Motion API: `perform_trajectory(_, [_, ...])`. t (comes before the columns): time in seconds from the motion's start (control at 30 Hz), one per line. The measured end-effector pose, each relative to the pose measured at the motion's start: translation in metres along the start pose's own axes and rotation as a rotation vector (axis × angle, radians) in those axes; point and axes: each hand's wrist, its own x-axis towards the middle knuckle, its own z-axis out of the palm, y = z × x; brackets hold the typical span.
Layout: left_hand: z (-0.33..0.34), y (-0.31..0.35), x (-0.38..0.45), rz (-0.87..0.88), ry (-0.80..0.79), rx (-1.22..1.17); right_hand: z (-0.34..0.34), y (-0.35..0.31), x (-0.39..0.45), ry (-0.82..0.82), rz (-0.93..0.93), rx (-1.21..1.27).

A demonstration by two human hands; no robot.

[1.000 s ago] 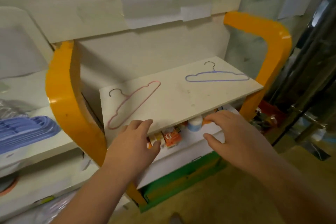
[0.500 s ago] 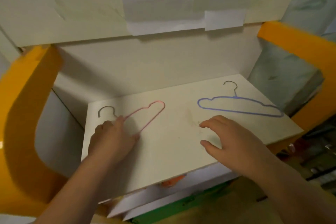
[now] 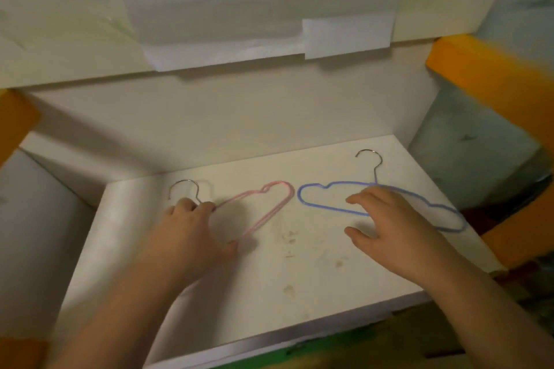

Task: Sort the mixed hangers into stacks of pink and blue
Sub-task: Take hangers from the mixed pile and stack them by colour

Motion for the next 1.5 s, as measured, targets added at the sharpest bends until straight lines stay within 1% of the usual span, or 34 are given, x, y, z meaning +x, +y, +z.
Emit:
perform_trajectory(0.07, [-0.002,0.024,0.002,0.019,0.038,-0.009,-0.01,0.028,0.007,0.004,0.057,-0.051])
perform_trajectory(0.13, [-0.002,0.041,0.003,0.032,0.1,-0.051,-0.016,0.054,0.014,-0.049,0.108,-0.109])
perform_trajectory(0.2, [0.001,0.055,0.002,0.029,0.139,-0.085,-0.019,0.074,0.024,-0.111,0.112,-0.14])
perform_trajectory(0.3, [0.002,0.069,-0.003,0.01,0.165,-0.118,-0.016,0.089,0.041,-0.191,0.068,-0.086])
perform_trajectory(0.43, [0.002,0.078,-0.018,-0.05,0.168,-0.146,-0.016,0.097,0.06,-0.225,-0.053,-0.086])
perform_trajectory(0.5, [0.0,0.078,-0.028,-0.075,0.172,-0.158,-0.017,0.097,0.065,-0.227,-0.098,-0.084])
perform_trajectory(0.6, [-0.005,0.077,-0.046,-0.131,0.178,-0.137,-0.016,0.096,0.068,-0.227,-0.117,-0.088])
perform_trajectory(0.73, [-0.008,0.071,-0.064,-0.202,0.212,-0.148,-0.014,0.087,0.067,-0.181,-0.165,-0.142])
perform_trajectory(0.83, [-0.01,0.066,-0.082,-0.236,0.221,-0.078,-0.012,0.067,0.065,-0.117,-0.215,-0.128])
perform_trajectory(0.97, [-0.017,0.059,-0.111,-0.276,0.25,-0.016,-0.006,0.027,0.054,-0.094,-0.333,-0.141])
perform_trajectory(1.07, [-0.025,0.052,-0.139,-0.277,0.325,-0.015,-0.002,-0.005,0.038,-0.081,-0.401,-0.163])
perform_trajectory(1.23, [-0.034,0.022,-0.209,-0.305,0.386,-0.036,0.005,-0.066,-0.001,-0.036,-0.496,-0.183])
perform_trajectory(1.37, [-0.039,-0.021,-0.291,-0.363,0.402,-0.062,0.015,-0.133,-0.05,-0.073,-0.564,-0.193])
perform_trajectory(1.5, [-0.034,-0.083,-0.377,-0.484,0.436,-0.029,0.032,-0.203,-0.106,-0.192,-0.657,-0.181])
